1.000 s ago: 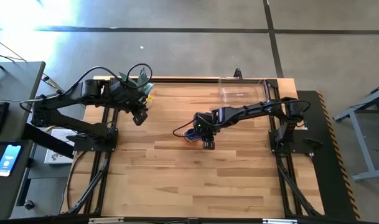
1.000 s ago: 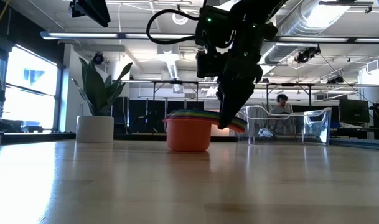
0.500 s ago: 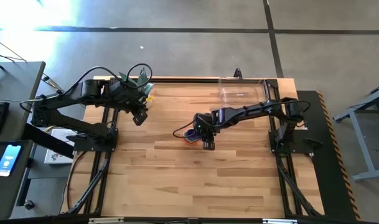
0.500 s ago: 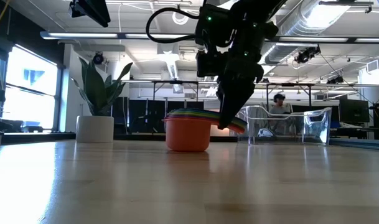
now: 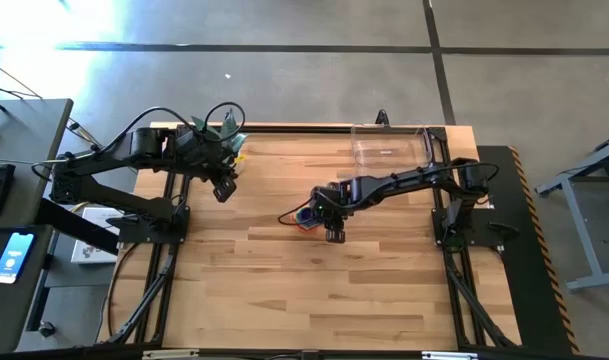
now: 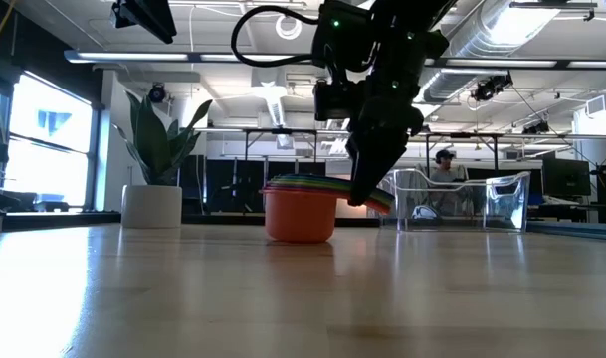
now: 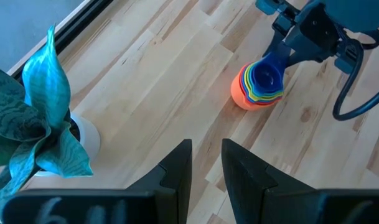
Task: Nest measuring cups in basket
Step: Put the nested measuring cups into the transparent bin
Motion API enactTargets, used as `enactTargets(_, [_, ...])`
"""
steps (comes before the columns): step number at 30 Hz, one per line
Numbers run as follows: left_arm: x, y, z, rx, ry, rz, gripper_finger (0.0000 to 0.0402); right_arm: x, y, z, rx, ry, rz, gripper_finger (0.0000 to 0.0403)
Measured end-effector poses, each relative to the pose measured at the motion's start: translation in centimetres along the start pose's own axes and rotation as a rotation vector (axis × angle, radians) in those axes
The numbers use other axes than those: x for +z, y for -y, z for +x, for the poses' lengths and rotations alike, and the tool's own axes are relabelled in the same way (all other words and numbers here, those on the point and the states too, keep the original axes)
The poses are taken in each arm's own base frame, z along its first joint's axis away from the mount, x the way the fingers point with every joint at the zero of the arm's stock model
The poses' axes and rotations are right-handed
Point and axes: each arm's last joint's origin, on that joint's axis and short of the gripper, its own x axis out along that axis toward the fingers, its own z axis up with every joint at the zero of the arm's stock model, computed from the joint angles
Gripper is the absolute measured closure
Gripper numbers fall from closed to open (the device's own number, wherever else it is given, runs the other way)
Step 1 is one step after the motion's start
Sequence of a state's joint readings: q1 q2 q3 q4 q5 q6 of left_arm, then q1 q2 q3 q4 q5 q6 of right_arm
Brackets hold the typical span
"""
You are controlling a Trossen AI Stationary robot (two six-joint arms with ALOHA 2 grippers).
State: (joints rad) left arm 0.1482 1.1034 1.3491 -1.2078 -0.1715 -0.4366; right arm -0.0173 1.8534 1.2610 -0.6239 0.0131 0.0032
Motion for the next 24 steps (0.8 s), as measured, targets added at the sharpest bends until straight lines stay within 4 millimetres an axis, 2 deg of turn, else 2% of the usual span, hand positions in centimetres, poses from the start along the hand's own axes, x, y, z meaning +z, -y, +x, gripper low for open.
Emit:
enactTargets(20, [-0.01,-0.01,-0.01,0.0,-0.001,0.001,0.0326,0.0,-0.03,-0.01,0.006,0.0,0.045,0.0272])
enactTargets(24, [-0.09,-0.04,-0.01,0.004,-0.009,0.003,0.0326,0.13,-0.02,-0.53,0.006,0.021,0.05,0.0272])
